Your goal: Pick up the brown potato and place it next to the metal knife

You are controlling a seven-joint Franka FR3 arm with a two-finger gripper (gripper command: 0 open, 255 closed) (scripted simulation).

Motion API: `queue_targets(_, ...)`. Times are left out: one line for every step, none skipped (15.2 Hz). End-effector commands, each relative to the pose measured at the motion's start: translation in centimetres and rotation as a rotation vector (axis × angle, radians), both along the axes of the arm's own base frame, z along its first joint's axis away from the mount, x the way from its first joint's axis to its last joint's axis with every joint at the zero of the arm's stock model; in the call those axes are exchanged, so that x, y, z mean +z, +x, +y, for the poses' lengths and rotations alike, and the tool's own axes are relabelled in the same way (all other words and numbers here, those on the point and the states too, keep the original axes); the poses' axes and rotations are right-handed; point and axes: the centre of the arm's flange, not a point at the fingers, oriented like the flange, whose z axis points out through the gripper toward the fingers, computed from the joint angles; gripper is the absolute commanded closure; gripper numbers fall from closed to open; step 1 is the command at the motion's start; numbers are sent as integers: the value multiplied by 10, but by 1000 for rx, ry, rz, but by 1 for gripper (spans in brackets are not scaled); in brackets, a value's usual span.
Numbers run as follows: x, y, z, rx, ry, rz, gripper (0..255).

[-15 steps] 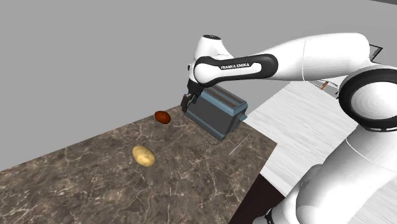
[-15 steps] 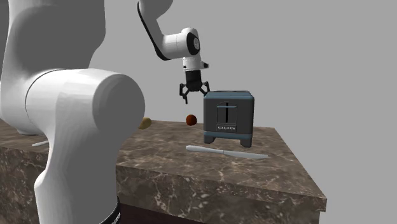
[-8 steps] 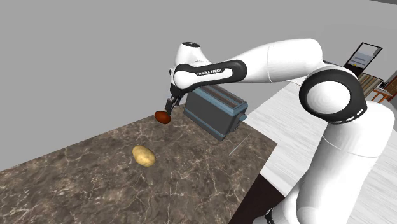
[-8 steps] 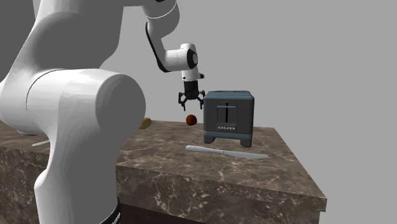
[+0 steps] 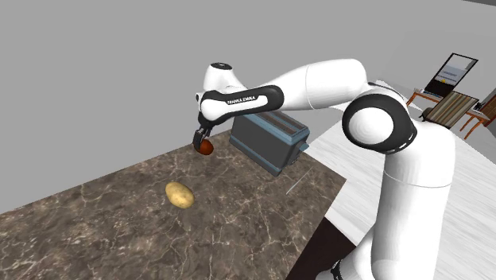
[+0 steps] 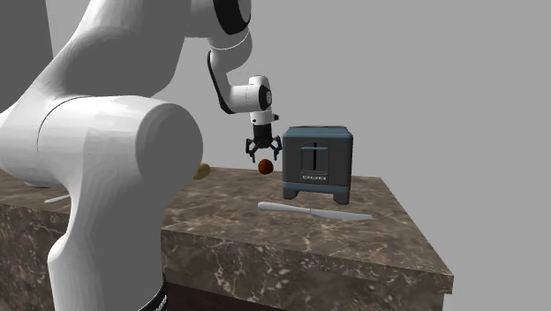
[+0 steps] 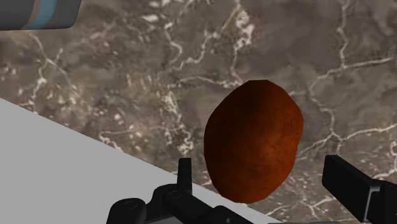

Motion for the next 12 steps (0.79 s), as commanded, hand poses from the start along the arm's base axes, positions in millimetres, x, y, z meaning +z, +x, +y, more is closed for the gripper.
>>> queue_targets(-10,2,-1,1,0,0,0)
queue_targets(-15,3,-1,1,0,0,0)
queue_targets(-23,4,-1,1,0,0,0)
queue_targets(-23,4,-1,1,0,0,0)
queue_targets(-23,4,-1,1,0,0,0)
queue_targets(-23,4,-1,1,0,0,0)
queue_targets(-23,4,-1,1,0,0,0)
queue_targets(-23,4,-1,1,0,0,0)
queue_targets(-23,4,-1,1,0,0,0)
queue_targets(-23,4,-1,1,0,0,0)
queue_targets(-23,4,-1,1,0,0,0)
queue_targets(-23,4,-1,1,0,0,255)
